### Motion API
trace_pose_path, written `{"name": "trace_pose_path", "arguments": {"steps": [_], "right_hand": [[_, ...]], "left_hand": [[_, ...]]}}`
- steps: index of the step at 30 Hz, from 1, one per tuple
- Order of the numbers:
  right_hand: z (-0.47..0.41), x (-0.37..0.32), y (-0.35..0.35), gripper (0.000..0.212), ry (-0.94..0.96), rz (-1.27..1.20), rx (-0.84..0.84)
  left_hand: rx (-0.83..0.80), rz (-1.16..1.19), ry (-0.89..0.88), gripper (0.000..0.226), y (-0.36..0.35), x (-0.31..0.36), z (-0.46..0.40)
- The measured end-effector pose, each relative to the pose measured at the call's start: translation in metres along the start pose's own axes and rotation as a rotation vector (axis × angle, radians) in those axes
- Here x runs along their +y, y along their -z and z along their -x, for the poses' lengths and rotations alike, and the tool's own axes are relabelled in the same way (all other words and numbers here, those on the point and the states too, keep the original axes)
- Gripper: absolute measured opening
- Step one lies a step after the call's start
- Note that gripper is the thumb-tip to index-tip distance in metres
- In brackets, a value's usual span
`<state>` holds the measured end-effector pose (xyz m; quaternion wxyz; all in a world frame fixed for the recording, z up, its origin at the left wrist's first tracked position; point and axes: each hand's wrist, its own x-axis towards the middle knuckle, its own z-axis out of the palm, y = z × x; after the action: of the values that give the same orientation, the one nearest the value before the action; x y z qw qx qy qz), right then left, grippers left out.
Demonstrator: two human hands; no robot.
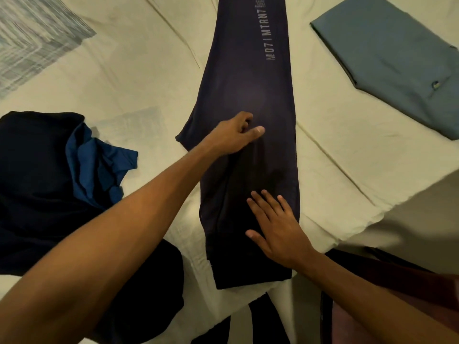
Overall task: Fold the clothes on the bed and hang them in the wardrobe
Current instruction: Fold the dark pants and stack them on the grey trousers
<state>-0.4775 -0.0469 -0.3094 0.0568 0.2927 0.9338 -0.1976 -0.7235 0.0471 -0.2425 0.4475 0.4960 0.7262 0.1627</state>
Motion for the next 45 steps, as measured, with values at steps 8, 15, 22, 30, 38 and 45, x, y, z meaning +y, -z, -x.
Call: {"name": "trace_pose_path", "arguments": {"steps": [8,15,22,30,38,45], "right_hand": [[0.043,0.020,0.018,0.094,0.347,0.020,-0.113],[0.074,0.040,-0.007,0.104,0.468,0.242,-0.117],[0.056,0.045,-0.003,0.068,0.504,0.121,-0.023],[0.037,0.031,0.027,0.053,0.195,-0.305,-0.102],[-0.003,0.031,0.100,0.007,-0.114,-0.861,-0.242],[-0.078,0.053,0.168,0.030,-0.258,-1.174,-0.044]], "left_hand": [[0.317,-0.417,-0.269,0.039,-0.004,-0.098,0.103],[-0.238,-1.006,-0.547,0.127,-0.078,-0.138,0.174],[-0.185,-0.992,-0.555,0.111,-0.093,-0.132,0.160],[-0.198,-0.938,-0.598,0.079,-0.084,-0.128,0.157],[-0.405,-0.168,-0.371,0.020,-0.012,-0.070,0.134],[-0.425,0.514,0.057,0.055,0.065,-0.018,0.067]]}}
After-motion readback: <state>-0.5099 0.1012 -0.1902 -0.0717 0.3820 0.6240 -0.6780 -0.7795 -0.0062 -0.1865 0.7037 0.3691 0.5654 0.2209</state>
